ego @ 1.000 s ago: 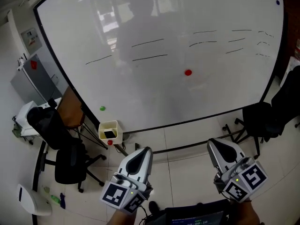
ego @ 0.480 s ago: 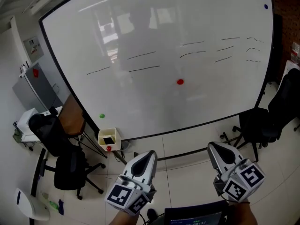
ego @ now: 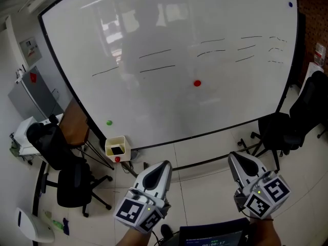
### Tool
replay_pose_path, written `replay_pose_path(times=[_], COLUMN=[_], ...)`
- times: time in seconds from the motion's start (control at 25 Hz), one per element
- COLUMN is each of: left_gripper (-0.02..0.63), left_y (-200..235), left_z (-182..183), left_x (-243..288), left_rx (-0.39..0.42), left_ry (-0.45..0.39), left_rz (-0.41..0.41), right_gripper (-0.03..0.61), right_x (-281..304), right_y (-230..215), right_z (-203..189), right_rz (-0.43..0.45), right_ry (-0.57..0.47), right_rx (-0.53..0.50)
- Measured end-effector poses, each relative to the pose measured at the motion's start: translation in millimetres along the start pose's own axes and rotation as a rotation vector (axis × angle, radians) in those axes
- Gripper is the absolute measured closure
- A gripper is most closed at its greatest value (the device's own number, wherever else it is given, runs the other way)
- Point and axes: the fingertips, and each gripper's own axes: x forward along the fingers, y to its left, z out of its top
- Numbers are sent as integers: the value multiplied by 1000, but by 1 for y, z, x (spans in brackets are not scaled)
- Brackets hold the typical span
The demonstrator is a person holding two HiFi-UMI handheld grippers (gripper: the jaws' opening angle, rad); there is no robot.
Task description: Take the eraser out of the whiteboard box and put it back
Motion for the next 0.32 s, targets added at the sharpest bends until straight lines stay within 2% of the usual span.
replay_pose_path(times=[0.32], left_gripper=[588], left_y=[-1], left_z=[-4], left_x=[-4], left_rx=[-16], left_ry=[16], left_rz=[-7], right_gripper=[555], right_x=[-1], right_y=[4], right_z=[-2], right_rz=[-5], right_ry=[7], right_rx=[2])
